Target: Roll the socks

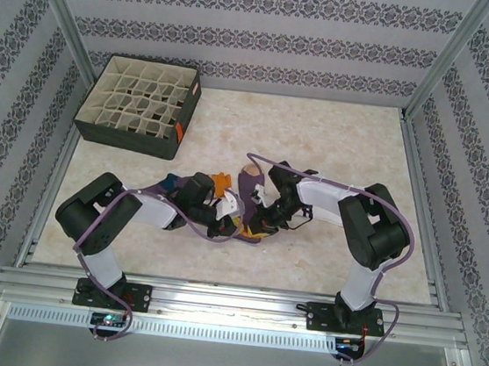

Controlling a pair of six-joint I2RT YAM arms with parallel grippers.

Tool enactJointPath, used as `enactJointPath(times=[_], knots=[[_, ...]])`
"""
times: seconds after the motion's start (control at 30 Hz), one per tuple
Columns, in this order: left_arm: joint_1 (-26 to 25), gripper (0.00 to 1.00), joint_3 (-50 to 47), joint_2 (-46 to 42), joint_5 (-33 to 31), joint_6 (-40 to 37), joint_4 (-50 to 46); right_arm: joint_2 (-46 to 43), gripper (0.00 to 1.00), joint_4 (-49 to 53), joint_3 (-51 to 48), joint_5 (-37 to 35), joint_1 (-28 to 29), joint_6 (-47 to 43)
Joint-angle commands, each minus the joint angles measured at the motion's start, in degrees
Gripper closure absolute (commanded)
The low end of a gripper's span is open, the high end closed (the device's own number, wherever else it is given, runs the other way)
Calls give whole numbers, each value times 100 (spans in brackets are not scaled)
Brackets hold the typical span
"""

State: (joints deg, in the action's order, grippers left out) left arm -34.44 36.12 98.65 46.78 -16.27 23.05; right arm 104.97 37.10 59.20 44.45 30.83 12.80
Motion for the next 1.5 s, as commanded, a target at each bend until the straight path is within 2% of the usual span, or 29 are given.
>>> enactJointPath(times=[0.0, 0.07, 0.13, 0.3, 0.47, 0.57, 0.7, 0.73, 0.87, 1.0, 1.1, 1.23, 1.47], knots=[[-11, 100, 254, 307, -279, 239, -1000, -91, 74, -249, -143, 105, -97, 171], [7, 100, 293, 453, -349, 537, -978, -214, 64, -488, -298, 37, -176, 284], [16, 100, 387, 572, -405, 698, -1088, -328, 62, -647, -415, -129, -225, 381], [25, 100, 651, 793, -581, 909, -1475, -518, 65, -732, -520, -895, -144, 477], [25, 100, 838, 995, -662, 1002, -1736, -583, 66, -521, -458, -2112, 99, 537], [25, 100, 855, 1025, -679, 1021, -1776, -468, 66, -431, -437, -2597, 244, 600], [25, 100, 723, 840, -682, 927, -1590, -112, 71, -213, -337, -2830, 333, 634], [25, 96, 636, 724, -684, 855, -1444, -10, 71, -158, -321, -2857, 336, 643], [16, 77, 45, 6, -559, 277, -466, 363, 70, 199, -132, -2751, 332, 575], [16, 68, -492, -729, -590, -505, 312, 583, 70, 476, 61, -2741, 324, 397], [-39, 68, -742, -1178, -788, -1115, 587, 660, 70, 567, 152, -2696, 332, 343], [-454, 70, -782, -1561, -1675, -2178, 204, 748, 70, 627, 220, -2644, 326, 327], [-1233, 71, -852, -1431, -3037, -3423, 156, 894, 73, 727, 300, -2533, 314, 258]])
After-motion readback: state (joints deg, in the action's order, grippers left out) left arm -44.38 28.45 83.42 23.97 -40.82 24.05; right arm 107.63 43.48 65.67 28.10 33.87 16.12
